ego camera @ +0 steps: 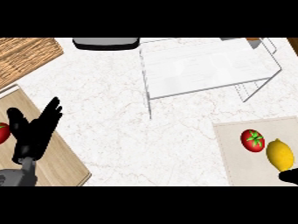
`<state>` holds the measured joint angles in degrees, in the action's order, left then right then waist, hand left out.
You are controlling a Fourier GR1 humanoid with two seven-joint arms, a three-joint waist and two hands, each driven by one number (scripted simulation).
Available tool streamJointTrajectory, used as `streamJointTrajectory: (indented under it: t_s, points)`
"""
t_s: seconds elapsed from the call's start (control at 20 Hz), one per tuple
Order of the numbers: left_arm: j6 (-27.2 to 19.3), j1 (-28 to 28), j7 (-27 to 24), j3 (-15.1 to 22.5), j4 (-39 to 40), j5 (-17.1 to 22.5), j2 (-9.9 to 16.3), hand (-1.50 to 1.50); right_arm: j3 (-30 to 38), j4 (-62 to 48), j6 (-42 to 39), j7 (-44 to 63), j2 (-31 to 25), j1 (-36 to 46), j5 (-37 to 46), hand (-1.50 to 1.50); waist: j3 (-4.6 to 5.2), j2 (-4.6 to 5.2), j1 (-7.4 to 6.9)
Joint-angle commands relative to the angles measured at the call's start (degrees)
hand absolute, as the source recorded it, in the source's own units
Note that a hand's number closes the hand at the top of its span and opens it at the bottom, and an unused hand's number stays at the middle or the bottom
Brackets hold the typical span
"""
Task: Pick the lemon from the placemat and place it in the tiered shelf
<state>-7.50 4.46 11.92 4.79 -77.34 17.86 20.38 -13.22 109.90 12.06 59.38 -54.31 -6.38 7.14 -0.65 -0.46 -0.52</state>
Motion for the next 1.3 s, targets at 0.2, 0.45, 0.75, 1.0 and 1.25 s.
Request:
streamJointTrajectory:
  t_s: [0.2,0.45,0.75,1.0,1.25]
  points:
    - [0.1,-0.5,4.8,0.9,-0.4,-0.2,-2.4,0.0,-3.0,-5.4,-2.0,5.1,6.5,5.1,5.9,-1.5,0.65,0.52,0.11]
    - [-0.3,-3.1,4.0,1.4,-1.9,-2.1,-2.8,0.0,-5.1,-12.2,0.2,2.4,10.9,4.9,12.4,-1.5,0.62,0.55,-0.21]
    - [1.3,-1.5,0.0,-0.6,3.3,-2.7,-4.2,0.0,-3.2,-16.8,-0.1,-1.2,12.9,5.2,16.1,-1.5,0.66,0.57,0.5]
    - [1.5,-3.2,0.8,-1.6,1.2,-3.5,-4.4,0.0,-0.4,-20.1,-1.6,-5.2,15.8,7.0,16.3,-1.5,0.65,0.49,0.44]
    - [4.5,-2.1,1.6,-3.8,1.7,-2.2,-3.1,0.0,-0.7,-25.6,1.0,-9.7,20.4,7.7,19.9,-1.5,0.64,0.53,0.31]
